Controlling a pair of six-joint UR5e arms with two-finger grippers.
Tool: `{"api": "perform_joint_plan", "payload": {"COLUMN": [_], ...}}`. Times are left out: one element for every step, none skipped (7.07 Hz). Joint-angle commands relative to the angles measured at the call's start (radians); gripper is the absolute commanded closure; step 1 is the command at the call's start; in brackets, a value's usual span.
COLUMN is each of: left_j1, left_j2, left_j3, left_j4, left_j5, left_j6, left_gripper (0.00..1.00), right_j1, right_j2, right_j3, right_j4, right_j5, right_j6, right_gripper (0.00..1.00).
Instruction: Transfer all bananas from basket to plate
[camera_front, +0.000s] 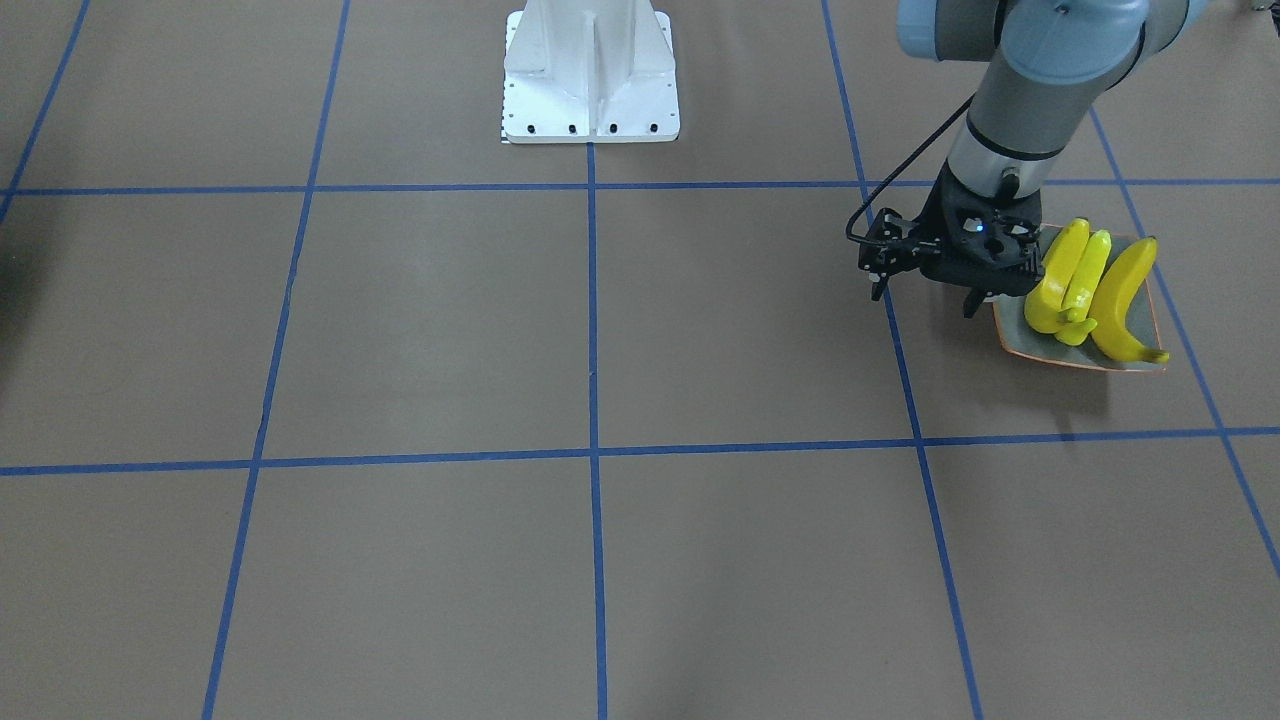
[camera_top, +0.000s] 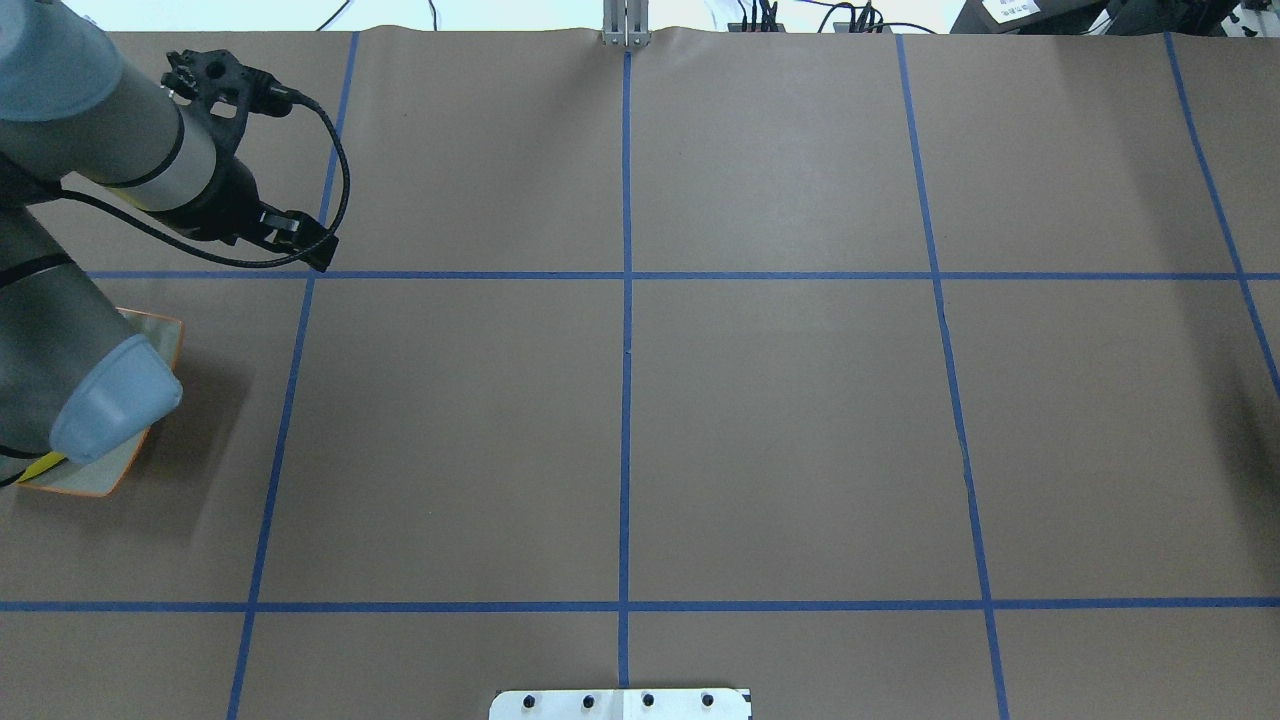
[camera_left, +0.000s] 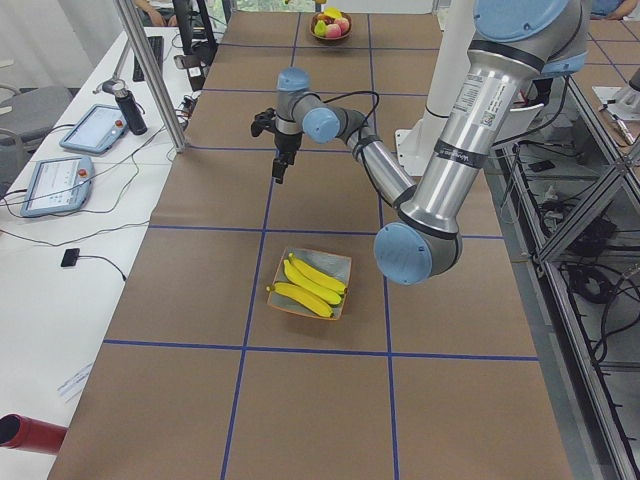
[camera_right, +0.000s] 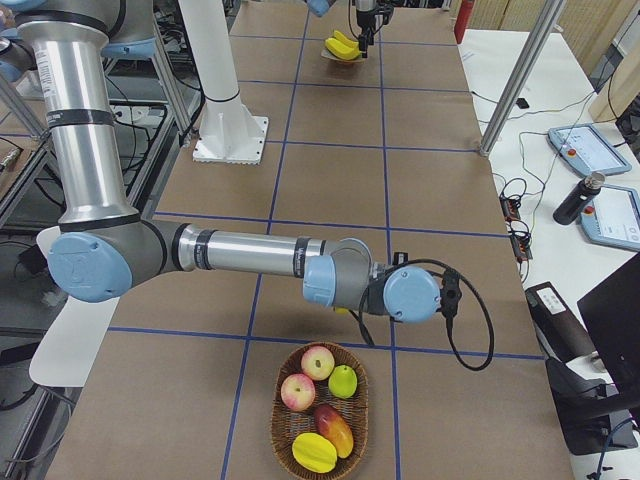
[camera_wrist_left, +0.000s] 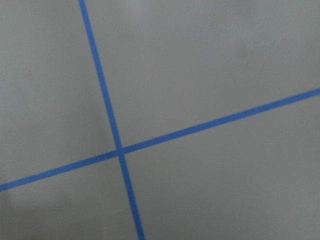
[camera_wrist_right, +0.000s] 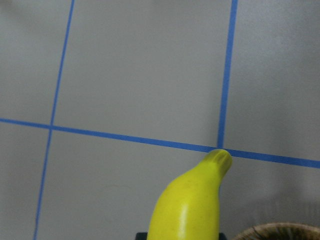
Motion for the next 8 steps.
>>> {"api": "perform_joint_plan", "payload": {"left_j1": [0.036, 0.044, 0.046, 0.046, 0.05, 0.06, 0.061, 0.061], "left_j2": [-0.04, -0.04, -0.04, -0.042, -0.043, -0.049, -0.049, -0.051], "left_j3": [0.09, 0.116, 0.118, 0.124, 0.124, 0.124, 0.124, 0.124], "left_j4": [-0.228, -0.272, -0.272, -0.272, -0.272, -0.274, -0.274, -0.274], "left_j5": [0.0, 0.0, 0.0, 0.0, 0.0, 0.001, 0.001, 0.001], "left_j6": [-0.176, -0.194, -0.194, -0.194, -0.195, -0.197, -0.197, -0.197], "left_gripper": [0.0, 0.0, 0.0, 0.0, 0.0, 0.0, 0.0, 0.0], "right_j1": [-0.111, -0.14, -0.169, -0.207, -0.246, -0.313, -0.371, -0.427], "right_j2": [0.103, 0.15, 0.178, 0.206, 0.232, 0.259, 0.273, 0.299], "right_j3": [0.023, 0.006, 0.004, 0.02, 0.033, 0.079, 0.119, 0.141], "right_j4": [0.104, 0.106, 0.106, 0.112, 0.123, 0.123, 0.126, 0.184], "right_j5": [-0.001, -0.007, -0.021, -0.024, -0.036, -0.144, -0.219, -0.302], "right_j6": [0.34, 0.384, 0.429, 0.507, 0.53, 0.546, 0.603, 0.721], "right_gripper": [1.0, 1.0, 1.0, 1.0, 1.0, 1.0, 1.0, 1.0]}}
